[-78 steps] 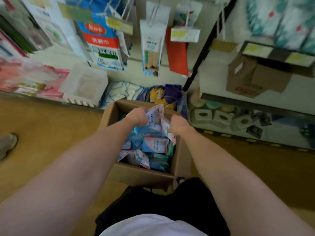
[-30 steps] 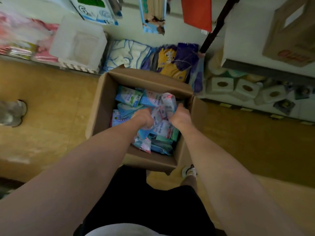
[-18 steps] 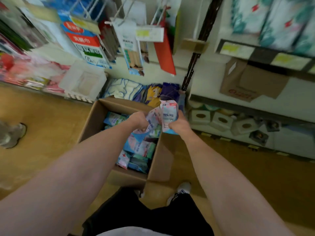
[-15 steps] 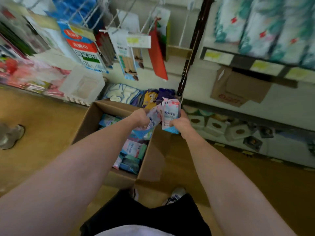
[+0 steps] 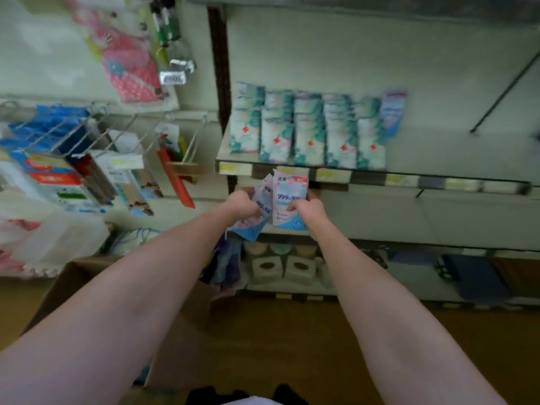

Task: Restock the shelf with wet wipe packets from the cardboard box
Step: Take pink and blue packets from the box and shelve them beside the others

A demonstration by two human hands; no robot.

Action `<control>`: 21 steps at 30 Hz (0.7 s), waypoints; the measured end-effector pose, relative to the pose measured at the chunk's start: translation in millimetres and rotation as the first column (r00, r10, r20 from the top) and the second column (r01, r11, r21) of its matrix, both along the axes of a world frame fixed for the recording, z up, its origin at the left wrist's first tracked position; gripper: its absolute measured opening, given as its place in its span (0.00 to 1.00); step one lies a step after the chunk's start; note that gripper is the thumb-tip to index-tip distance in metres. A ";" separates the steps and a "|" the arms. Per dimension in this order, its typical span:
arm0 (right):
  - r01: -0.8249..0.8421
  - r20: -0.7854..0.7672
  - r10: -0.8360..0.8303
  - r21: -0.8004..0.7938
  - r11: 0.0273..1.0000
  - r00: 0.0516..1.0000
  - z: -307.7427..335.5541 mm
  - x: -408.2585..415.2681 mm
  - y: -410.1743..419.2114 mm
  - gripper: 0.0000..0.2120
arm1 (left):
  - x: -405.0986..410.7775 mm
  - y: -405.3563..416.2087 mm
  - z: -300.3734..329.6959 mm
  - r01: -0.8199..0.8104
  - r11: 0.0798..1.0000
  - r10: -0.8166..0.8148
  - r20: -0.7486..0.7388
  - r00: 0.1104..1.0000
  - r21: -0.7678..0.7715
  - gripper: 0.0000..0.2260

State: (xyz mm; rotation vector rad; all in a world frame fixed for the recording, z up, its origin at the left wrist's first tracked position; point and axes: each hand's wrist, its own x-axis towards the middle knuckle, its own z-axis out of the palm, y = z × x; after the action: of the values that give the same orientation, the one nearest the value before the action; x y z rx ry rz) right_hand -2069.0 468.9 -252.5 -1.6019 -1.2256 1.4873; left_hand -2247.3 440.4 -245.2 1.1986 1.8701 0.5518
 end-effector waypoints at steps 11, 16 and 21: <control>0.302 -0.124 -0.287 0.127 0.945 0.950 68.9 124.4 47.9 0.15 | 117.4 87.5 73.8 0.105 0.986 -0.123 0.140 0.982 0.130 0.25; 0.447 -0.206 -0.417 0.128 0.885 0.885 75.4 145.0 91.4 0.11 | 144.7 147.7 76.6 0.119 0.973 -0.164 0.229 0.960 0.198 0.37; 0.466 -0.114 -0.452 0.194 0.863 0.885 88.4 161.0 143.4 0.10 | 155.8 207.0 86.9 0.134 0.966 -0.216 0.399 0.891 0.223 0.33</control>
State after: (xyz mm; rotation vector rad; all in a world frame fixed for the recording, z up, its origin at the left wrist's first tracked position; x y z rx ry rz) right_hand -1908.0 612.3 -164.1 -1.5464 -0.8518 1.0528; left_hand -2091.5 647.4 -158.3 1.2404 1.3506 0.8295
